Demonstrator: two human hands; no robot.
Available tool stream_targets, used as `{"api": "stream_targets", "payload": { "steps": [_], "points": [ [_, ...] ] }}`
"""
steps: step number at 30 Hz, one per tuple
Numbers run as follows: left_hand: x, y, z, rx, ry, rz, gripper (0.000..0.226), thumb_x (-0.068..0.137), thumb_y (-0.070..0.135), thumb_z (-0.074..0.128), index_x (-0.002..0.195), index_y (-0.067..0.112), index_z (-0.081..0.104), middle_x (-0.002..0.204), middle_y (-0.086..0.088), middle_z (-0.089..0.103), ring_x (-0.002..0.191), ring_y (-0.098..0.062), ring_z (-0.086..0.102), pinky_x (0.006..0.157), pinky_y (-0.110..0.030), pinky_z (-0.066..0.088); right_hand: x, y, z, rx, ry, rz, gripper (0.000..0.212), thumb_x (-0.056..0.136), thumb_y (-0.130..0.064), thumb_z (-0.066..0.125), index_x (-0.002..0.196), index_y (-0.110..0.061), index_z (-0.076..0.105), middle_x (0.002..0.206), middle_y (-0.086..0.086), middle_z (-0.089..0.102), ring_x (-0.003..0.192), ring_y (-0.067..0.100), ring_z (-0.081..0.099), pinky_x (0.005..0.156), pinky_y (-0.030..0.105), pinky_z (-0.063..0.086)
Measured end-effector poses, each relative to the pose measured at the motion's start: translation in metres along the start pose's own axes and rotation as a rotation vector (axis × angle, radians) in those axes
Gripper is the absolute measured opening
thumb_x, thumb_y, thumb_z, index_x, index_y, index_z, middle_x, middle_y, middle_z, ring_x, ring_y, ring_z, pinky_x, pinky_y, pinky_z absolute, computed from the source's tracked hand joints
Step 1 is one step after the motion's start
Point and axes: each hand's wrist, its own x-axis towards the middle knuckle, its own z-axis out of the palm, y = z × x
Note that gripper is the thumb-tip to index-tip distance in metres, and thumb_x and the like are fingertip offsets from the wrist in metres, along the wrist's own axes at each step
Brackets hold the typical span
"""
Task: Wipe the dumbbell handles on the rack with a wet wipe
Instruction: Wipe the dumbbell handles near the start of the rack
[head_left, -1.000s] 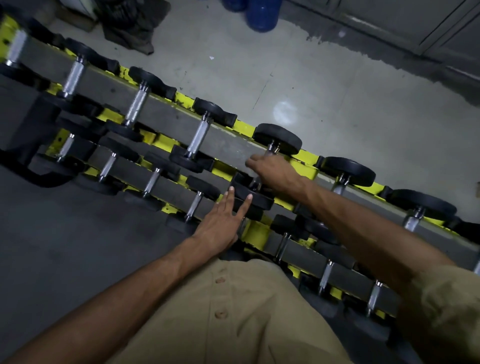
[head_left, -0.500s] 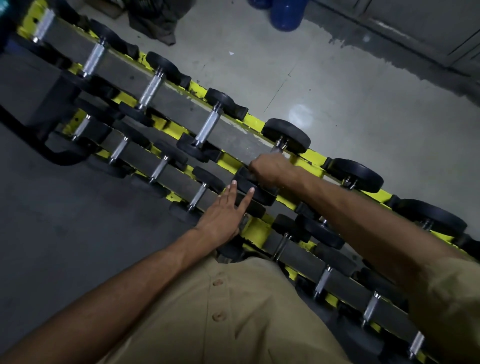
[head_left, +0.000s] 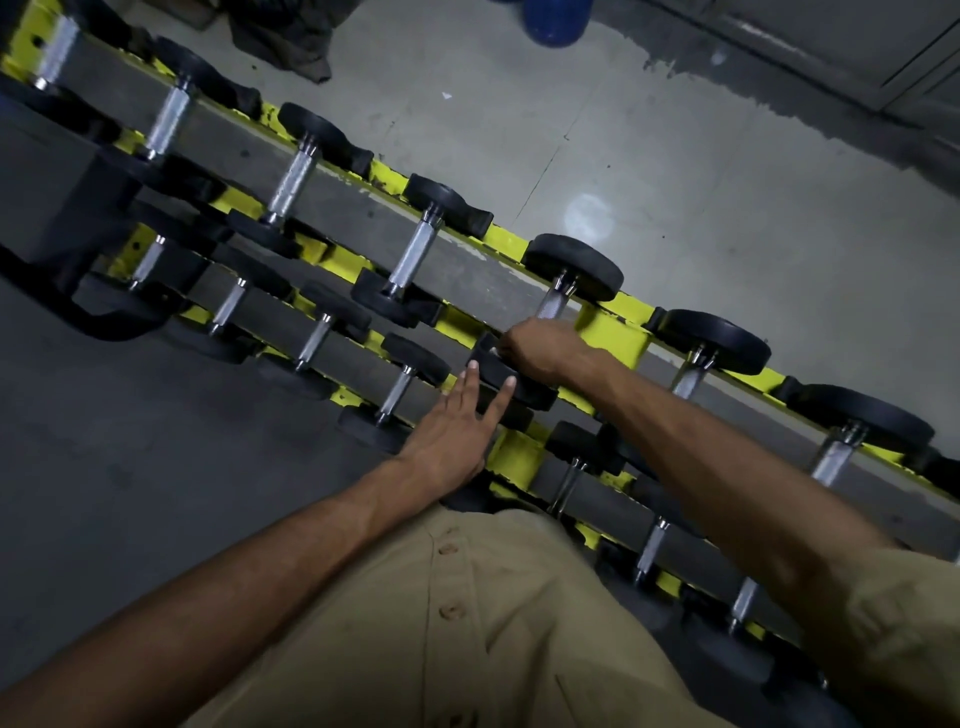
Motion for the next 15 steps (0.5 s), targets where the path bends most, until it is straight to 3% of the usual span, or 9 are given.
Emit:
{"api": "stream_targets", "payload": {
  "steps": [2, 4, 7, 10, 13, 15],
  "points": [
    [0.001, -0.003, -0.003, 0.020, -0.015, 0.016, 0.106, 0.100, 0.017, 0.058, 0.160, 0.016, -0.029, 0.160, -0.041, -0.026, 0.158, -0.050, -0.004, 0.129, -0.051, 0.019, 0.011, -0.009, -0.005, 0.012, -0.086, 0.038, 0.030, 0.103, -0.035, 0.051, 0.108, -0.013, 0.071, 0.110, 0.014, 0.070, 0.098, 0.033, 0.068, 0.067, 0.032, 0.041],
    [0.001, -0.007, -0.006, 0.045, -0.031, 0.036, 0.107, 0.100, 0.019, 0.060, 0.160, 0.016, -0.028, 0.161, -0.042, -0.025, 0.158, -0.050, -0.002, 0.129, -0.050, 0.019, 0.014, -0.006, -0.013, 0.074, -0.107, 0.008, 0.023, 0.100, -0.031, 0.056, 0.105, -0.015, 0.072, 0.104, 0.012, 0.070, 0.095, 0.033, 0.068, 0.066, 0.032, 0.044],
    [0.002, -0.012, -0.009, 0.064, -0.041, 0.067, 0.108, 0.099, 0.020, 0.060, 0.160, 0.016, -0.029, 0.160, -0.043, -0.023, 0.158, -0.051, 0.000, 0.129, -0.050, 0.019, -0.007, 0.006, -0.012, 0.104, 0.051, -0.046, 0.013, 0.091, -0.029, 0.060, 0.095, -0.022, 0.071, 0.094, 0.006, 0.069, 0.085, 0.032, 0.066, 0.062, 0.035, 0.052],
    [0.002, -0.014, -0.010, 0.046, -0.050, 0.080, 0.109, 0.098, 0.019, 0.061, 0.161, 0.017, -0.027, 0.160, -0.043, -0.023, 0.158, -0.051, 0.002, 0.128, -0.049, 0.021, -0.033, 0.014, 0.020, 0.235, 0.219, 0.053, 0.005, 0.089, -0.022, 0.061, 0.085, -0.019, 0.063, 0.092, 0.006, 0.061, 0.081, 0.031, 0.061, 0.060, 0.038, 0.050],
    [0.002, -0.016, -0.012, 0.033, -0.060, 0.091, 0.110, 0.097, 0.017, 0.062, 0.162, 0.017, -0.026, 0.160, -0.043, -0.024, 0.158, -0.050, 0.001, 0.127, -0.047, 0.021, -0.046, 0.023, 0.057, 0.718, 0.290, 0.339, 0.015, 0.083, -0.006, 0.066, 0.078, -0.020, 0.063, 0.084, -0.002, 0.068, 0.082, 0.021, 0.065, 0.068, 0.033, 0.049],
    [0.002, -0.017, -0.013, 0.028, -0.063, 0.100, 0.110, 0.098, 0.018, 0.062, 0.162, 0.017, -0.027, 0.160, -0.043, -0.025, 0.158, -0.050, 0.001, 0.127, -0.047, 0.022, -0.044, 0.018, 0.068, 1.140, 0.298, 0.479, 0.020, 0.084, 0.007, 0.066, 0.086, -0.013, 0.068, 0.083, 0.000, 0.068, 0.077, 0.012, 0.062, 0.069, 0.026, 0.047]
  ]
}}
